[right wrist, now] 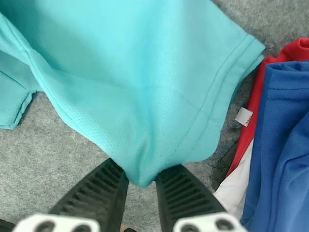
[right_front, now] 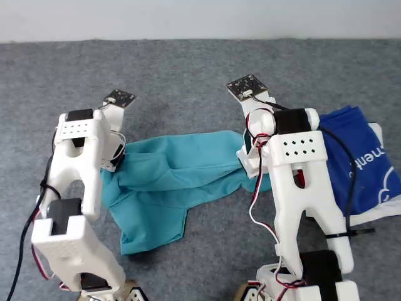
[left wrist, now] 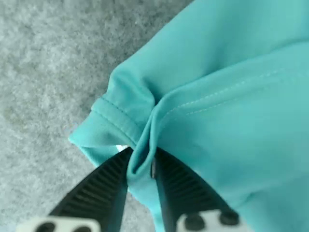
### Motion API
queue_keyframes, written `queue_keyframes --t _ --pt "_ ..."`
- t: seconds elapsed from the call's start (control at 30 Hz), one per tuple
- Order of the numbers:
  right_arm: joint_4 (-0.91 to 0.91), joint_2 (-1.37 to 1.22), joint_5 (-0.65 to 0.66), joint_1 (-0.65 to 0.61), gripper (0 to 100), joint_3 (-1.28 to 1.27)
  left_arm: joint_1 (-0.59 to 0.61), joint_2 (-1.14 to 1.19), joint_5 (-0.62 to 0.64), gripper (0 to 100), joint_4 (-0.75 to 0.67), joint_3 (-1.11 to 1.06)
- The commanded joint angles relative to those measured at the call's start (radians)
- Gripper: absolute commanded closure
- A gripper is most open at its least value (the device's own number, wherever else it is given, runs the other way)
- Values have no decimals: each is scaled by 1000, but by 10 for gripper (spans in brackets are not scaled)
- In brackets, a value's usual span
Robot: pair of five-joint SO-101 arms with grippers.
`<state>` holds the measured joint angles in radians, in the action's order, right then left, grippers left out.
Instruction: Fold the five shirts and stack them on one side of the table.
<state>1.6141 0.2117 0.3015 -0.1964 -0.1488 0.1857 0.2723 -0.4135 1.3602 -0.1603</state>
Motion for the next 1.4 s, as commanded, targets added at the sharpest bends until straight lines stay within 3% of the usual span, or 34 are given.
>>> queue_keyframes --t 0.0,0.33,0.7,1.0,1.2,1.37 --pt "-35 42 5 10 989 -23 -2 -132 -3 970 61 38" --pt "-58 53 3 10 989 -44 -6 -483 -44 986 146 35" --pt "-30 136 5 10 989 198 -5 -881 -46 986 138 31" --pt "68 150 3 10 989 187 -8 -924 -44 979 146 -206" --pt "74 150 3 10 989 187 -35 -919 -43 846 201 -372" --pt "74 150 3 10 989 187 -63 -916 -43 860 150 -389"
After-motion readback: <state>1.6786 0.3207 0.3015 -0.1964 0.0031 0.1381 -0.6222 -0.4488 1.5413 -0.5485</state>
